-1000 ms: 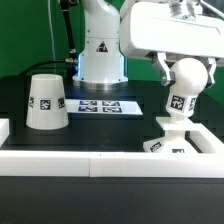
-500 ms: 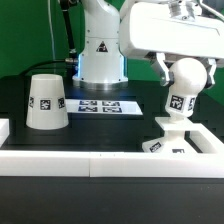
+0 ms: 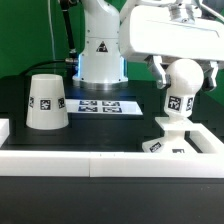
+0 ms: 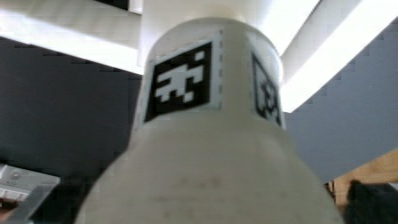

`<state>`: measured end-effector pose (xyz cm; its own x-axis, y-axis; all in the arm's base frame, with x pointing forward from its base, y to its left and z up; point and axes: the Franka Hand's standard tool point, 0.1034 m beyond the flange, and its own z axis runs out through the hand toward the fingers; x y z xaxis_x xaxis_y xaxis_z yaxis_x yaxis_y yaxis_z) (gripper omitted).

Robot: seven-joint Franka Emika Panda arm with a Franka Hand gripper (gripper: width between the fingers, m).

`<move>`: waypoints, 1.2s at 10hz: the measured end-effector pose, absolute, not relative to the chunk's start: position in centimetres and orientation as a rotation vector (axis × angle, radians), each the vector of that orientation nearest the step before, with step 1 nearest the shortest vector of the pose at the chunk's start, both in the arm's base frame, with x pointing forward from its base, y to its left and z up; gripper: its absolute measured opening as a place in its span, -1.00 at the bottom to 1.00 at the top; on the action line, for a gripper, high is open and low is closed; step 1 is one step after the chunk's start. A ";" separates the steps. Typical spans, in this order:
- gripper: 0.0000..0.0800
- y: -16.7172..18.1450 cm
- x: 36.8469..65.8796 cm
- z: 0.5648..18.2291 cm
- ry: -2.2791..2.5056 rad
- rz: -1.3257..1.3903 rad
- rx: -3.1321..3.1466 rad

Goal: Assemble lamp

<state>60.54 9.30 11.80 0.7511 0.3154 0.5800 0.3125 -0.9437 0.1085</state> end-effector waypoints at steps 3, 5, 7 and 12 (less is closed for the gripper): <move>0.75 9.0 60.2 13.0 0.530 0.967 2.933; 0.75 9.0 60.1 14.7 0.535 0.978 2.927; 0.75 8.9 60.1 15.1 0.536 0.977 2.927; 0.75 8.9 59.7 13.1 0.539 0.702 3.060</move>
Offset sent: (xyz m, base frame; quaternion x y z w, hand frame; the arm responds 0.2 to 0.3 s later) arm -0.0122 -0.0096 0.0267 -0.0160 -0.0232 -0.0054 0.9996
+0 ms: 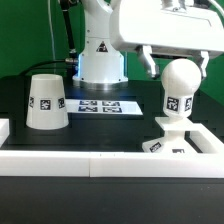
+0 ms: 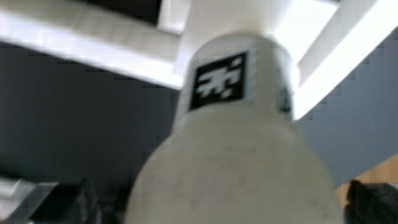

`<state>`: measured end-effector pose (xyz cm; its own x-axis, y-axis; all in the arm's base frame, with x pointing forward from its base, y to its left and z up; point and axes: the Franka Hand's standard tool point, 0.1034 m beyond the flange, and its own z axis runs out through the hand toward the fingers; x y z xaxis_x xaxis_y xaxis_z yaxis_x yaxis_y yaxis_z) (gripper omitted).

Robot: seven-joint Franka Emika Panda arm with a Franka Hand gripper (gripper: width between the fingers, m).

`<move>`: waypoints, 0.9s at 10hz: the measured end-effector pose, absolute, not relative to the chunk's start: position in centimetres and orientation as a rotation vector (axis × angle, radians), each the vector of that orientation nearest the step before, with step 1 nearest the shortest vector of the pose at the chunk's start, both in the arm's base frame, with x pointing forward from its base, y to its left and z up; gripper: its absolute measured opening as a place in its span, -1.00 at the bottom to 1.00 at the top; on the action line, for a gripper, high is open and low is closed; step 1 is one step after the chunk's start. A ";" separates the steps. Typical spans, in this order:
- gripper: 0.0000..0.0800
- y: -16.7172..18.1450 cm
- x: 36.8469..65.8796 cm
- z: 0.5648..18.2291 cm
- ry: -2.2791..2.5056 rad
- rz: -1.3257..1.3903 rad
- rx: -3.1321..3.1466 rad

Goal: Assemble lamp

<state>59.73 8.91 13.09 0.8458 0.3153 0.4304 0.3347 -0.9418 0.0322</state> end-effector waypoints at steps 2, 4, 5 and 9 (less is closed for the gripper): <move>0.75 9.4 59.7 12.7 -0.514 -0.501 -2.980; 0.75 9.9 59.7 12.9 -0.534 -0.305 -2.985; 0.75 9.6 60.0 12.7 -0.540 -0.310 -2.985; 0.75 8.5 60.2 12.5 -0.572 -0.325 -2.988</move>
Offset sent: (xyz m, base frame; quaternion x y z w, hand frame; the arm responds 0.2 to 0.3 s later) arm 0.0060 -0.0036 -0.0028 0.0040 -0.1894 -0.0102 0.9818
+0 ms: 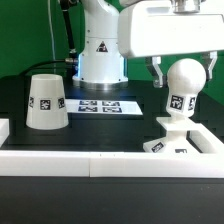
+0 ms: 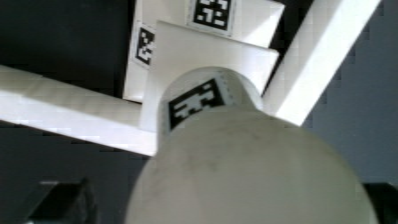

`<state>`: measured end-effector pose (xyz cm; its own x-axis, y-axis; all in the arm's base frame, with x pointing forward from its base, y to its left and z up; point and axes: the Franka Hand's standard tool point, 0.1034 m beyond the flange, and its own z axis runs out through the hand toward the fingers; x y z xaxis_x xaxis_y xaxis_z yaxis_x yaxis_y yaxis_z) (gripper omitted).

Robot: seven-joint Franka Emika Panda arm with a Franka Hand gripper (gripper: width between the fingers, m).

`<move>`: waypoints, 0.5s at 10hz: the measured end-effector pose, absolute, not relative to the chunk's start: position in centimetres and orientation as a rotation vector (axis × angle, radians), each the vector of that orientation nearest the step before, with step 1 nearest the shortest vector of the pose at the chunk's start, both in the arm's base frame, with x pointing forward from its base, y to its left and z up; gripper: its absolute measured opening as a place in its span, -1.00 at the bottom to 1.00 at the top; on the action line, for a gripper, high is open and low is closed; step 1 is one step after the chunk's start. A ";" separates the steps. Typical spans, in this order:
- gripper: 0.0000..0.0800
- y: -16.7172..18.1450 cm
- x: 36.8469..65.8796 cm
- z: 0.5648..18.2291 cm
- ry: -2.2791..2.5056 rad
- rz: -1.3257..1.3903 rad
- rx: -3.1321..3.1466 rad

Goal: Assemble lamp

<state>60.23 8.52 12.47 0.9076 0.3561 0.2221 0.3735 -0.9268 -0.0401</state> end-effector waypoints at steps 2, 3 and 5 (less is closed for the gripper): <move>0.69 8.8 60.2 12.5 -0.571 -0.324 -2.987; 0.69 8.8 60.2 12.4 -0.572 -0.324 -2.986; 0.44 8.8 60.2 12.4 -0.569 -0.324 -2.987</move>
Offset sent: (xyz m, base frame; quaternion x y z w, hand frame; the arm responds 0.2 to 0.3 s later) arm 0.0000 0.0000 0.0000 0.0000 0.0000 0.0000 1.0000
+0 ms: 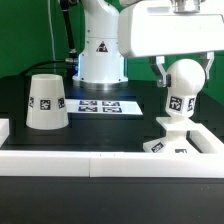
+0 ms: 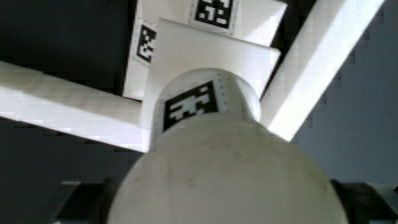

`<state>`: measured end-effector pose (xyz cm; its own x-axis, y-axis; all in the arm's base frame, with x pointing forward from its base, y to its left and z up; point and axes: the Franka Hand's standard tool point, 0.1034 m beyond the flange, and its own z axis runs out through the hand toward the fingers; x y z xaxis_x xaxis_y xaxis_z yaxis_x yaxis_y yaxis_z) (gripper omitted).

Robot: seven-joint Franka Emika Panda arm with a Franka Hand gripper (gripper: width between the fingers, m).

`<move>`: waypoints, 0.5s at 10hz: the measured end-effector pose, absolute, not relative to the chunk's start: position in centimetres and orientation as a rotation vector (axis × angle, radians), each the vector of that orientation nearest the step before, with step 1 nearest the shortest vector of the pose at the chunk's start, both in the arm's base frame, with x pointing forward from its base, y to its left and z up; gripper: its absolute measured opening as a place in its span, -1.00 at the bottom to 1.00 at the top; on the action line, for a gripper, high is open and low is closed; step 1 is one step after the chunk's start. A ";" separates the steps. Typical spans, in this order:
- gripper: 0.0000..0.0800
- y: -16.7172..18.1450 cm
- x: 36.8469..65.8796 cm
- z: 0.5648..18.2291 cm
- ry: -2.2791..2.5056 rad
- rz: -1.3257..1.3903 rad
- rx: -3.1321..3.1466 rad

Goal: Assemble lamp

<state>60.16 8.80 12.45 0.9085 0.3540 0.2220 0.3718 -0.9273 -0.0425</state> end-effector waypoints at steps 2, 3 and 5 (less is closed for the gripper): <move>0.44 8.8 60.2 12.4 -0.539 -0.322 -2.990; 0.44 8.8 60.2 12.5 -0.444 -0.322 -2.997; 0.44 8.7 60.3 12.4 -0.140 -0.367 -2.995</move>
Offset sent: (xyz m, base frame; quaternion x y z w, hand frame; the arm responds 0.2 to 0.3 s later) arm -0.0047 -0.0070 0.0041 0.0012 0.0325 0.1820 0.9828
